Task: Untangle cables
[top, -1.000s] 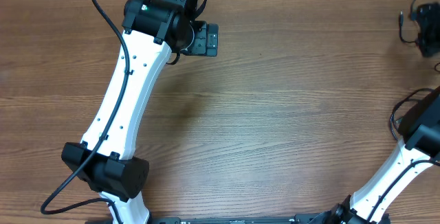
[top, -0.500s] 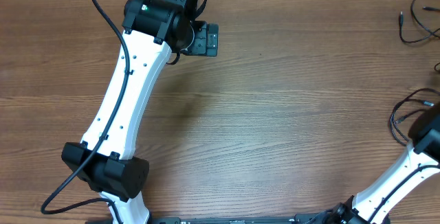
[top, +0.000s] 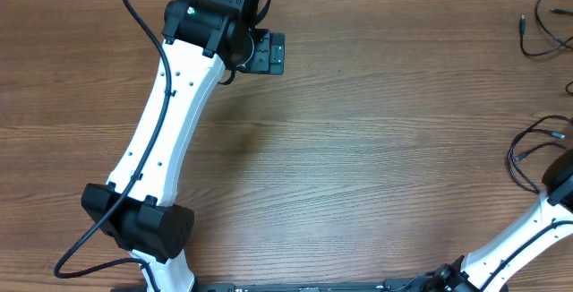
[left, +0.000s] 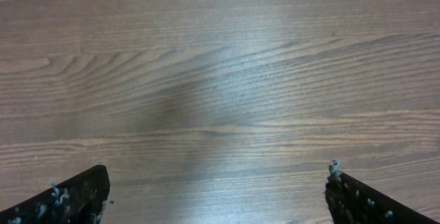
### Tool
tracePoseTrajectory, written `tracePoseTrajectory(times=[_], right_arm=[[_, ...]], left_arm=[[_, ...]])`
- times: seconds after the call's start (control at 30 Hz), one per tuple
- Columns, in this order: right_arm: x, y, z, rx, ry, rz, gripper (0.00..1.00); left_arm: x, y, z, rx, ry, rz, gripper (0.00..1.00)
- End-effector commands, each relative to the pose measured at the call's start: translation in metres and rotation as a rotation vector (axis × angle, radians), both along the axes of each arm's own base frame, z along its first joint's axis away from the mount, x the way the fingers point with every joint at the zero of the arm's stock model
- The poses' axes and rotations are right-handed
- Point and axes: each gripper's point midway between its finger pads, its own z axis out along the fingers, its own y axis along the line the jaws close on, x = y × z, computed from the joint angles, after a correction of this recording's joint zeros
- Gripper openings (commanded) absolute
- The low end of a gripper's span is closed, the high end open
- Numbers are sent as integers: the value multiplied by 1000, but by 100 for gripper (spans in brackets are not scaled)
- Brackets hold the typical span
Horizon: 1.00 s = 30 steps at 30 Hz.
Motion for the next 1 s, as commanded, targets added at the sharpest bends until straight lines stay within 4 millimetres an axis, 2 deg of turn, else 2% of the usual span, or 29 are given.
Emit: tracePoseTrajectory(times=[0.0,0.17,0.43,0.5,0.57,0.6,0.63,0.67,0.73,0.8,0.87,0.9,0.97], right_arm=[[8,1,4,-1,-61,-56,95],[9,-11,2,-56,-43,-32,88],[12,-17,-4,-80,-35,-17,92],[12,-19,-11,-81,-19,-17,92],[12,-21,-19,-82,2,22,80],[13,-21,-24,-80,14,40,56],[13,-21,-28,-76,21,57,20],[13,-20,-31,-70,28,67,4],[16,-18,-32,-59,20,89,4],[28,-12,-30,-38,-21,160,4],[57,-4,-19,-14,-135,327,4],[86,7,-2,-8,-258,509,4],[121,29,33,-15,-459,762,4]], left_arm=[[-2,-1,-2,-2,8,-1,100],[-1,-1,-1,-5,2,-1,100],[0,-2,-1,-9,0,-2,100],[-1,-2,-1,-7,3,-2,100],[-1,-2,-1,-8,5,-2,100],[-1,-2,-1,-8,5,-2,100],[-1,-2,-1,-8,5,-2,100],[-1,-2,-1,-7,6,-2,100],[-1,-2,-1,-8,5,-2,100],[-1,-2,-1,-9,2,-1,100],[0,-2,-1,-10,2,0,100],[0,-2,-1,-11,2,1,100],[0,-2,-1,-11,-1,1,100]])
